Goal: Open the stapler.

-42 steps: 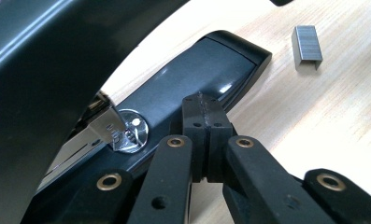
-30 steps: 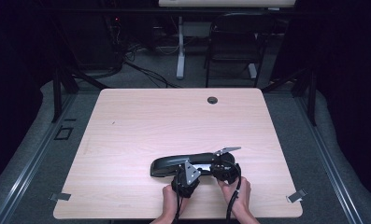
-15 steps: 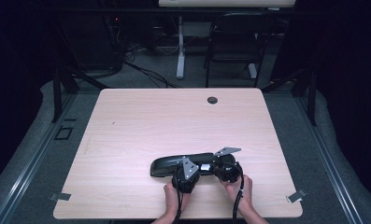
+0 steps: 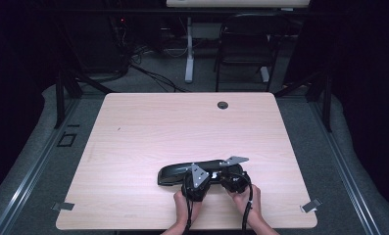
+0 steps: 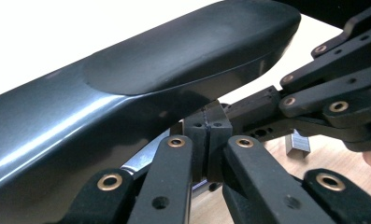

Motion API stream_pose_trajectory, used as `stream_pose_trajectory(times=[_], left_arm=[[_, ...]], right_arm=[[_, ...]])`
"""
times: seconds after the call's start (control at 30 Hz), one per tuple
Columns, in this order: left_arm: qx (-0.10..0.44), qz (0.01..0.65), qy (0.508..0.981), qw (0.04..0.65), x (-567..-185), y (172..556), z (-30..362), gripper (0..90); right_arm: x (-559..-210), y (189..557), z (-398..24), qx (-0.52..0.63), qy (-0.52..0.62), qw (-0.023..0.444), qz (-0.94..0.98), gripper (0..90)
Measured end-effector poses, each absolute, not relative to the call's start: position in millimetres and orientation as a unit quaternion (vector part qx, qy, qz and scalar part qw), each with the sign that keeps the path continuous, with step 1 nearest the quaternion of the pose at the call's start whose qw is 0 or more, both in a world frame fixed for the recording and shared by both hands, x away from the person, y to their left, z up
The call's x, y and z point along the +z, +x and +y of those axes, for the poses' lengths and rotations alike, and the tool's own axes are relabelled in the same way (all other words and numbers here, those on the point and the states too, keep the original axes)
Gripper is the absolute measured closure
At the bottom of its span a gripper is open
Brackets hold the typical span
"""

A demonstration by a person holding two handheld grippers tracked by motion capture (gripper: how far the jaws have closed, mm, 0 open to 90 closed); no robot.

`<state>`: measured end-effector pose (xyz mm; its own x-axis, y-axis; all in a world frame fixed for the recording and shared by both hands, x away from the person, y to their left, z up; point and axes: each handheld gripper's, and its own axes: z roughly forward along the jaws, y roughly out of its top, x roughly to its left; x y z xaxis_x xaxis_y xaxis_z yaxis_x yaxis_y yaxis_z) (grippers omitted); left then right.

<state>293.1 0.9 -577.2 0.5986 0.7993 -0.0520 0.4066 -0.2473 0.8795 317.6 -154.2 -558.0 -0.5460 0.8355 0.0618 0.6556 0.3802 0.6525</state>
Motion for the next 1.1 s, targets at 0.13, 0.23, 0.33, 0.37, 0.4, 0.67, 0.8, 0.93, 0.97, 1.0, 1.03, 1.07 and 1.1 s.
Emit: stream_pose_trajectory(times=[0.13,0.23,0.33,0.37,0.4,0.67,0.8,0.93,0.97,1.0,1.03,1.07,1.1], left_arm=[[0.212,0.399,0.76,0.467,-578.6,294.7,0.1,90.0],[0.218,0.396,0.761,0.465,-580.1,296.1,-2.4,90.0],[0.218,0.399,0.757,0.47,-580.4,295.8,-4.8,90.0],[0.217,0.401,0.755,0.472,-580.6,295.7,-5.0,90.0],[0.216,0.403,0.753,0.473,-580.7,295.7,-4.9,90.0],[0.213,0.407,0.749,0.478,-581.1,295.7,-4.6,90.0],[0.211,0.407,0.747,0.481,-581.3,295.9,-4.2,90.0],[0.211,0.406,0.749,0.48,-581.2,296.6,-3.9,90.0],[0.211,0.406,0.748,0.48,-581.3,296.7,-3.9,90.0],[0.212,0.406,0.748,0.48,-581.3,296.6,-3.9,90.0],[0.213,0.406,0.748,0.48,-581.5,296.6,-3.9,90.0],[0.213,0.405,0.748,0.48,-581.4,296.7,-4.0,90.0],[0.213,0.407,0.747,0.481,-581.6,296.7,-3.9,90.0]], right_arm=[[-558.4,317.8,-155.6,0.324,0.456,0.135,0.818,90.0],[-558.6,317.7,-155.7,0.325,0.456,0.136,0.817,90.0],[-559.3,317.7,-156.3,0.329,0.455,0.136,0.816,90.0],[-559.5,317.6,-156.4,0.33,0.457,0.136,0.815,90.0],[-559.6,317.4,-156.7,0.33,0.456,0.135,0.815,90.0],[-560.8,315.4,-156.4,0.333,0.449,0.145,0.816,90.0],[-560.6,314.8,-157.0,0.329,0.446,0.147,0.819,90.0],[-561.1,314.1,-156.0,0.33,0.444,0.153,0.819,90.0],[-561.0,314.1,-156.0,0.328,0.443,0.153,0.82,90.0],[-561.2,314.1,-155.9,0.33,0.445,0.152,0.818,90.0],[-561.0,314.0,-156.0,0.328,0.444,0.153,0.82,90.0],[-561.0,314.0,-155.8,0.327,0.443,0.154,0.82,90.0],[-561.2,314.0,-155.6,0.33,0.446,0.153,0.818,90.0]])
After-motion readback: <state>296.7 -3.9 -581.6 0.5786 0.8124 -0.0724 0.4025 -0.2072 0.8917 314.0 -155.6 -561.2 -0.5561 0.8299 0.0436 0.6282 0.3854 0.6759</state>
